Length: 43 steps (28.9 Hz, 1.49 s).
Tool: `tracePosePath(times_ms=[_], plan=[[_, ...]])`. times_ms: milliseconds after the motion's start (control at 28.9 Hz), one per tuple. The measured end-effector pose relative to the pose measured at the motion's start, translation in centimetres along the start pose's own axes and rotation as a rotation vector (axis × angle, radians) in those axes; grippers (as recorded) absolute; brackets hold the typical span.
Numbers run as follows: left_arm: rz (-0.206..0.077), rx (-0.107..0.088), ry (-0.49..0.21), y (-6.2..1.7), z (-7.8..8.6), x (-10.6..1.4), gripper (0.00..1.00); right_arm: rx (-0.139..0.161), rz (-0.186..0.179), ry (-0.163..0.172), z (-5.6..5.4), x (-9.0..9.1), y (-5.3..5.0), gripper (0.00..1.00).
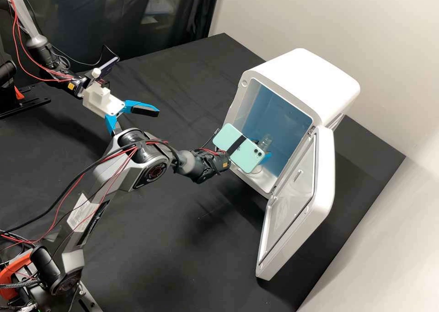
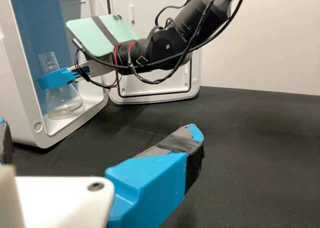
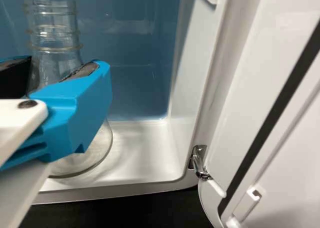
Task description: Place the flask in the incubator
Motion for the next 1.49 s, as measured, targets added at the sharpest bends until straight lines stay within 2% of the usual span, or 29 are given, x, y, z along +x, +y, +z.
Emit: tracePosePath(times_ms=[138,311,657,1037,1072,1487], plan=[[0.0,0.0,0.0,0.0,0.0,0.0,1.0,-0.003,-0.003,-0.004,-0.05,0.4,0.01,0.0],[-0.009,-0.002,0.002,-0.23,-0.07,0.08,1.0,0.012,0.013,-0.013,-0.17,0.86,0.33,0.0],[-0.004,-0.002,0.0,-0.21,-0.06,0.1,1.0,-0.006,0.01,-0.018,-0.11,0.85,0.3,0.0],[-0.003,-0.003,0.002,-0.2,-0.13,0.09,1.0,-0.011,0.011,-0.019,-0.1,0.85,0.3,0.0],[-0.003,-0.003,0.002,-0.2,-0.13,0.09,1.0,-0.007,0.012,-0.021,-0.08,0.85,0.31,1.0],[0.006,-0.004,0.008,-0.08,-0.33,0.05,1.0,0.003,0.019,-0.022,-0.2,0.93,0.5,1.0]])
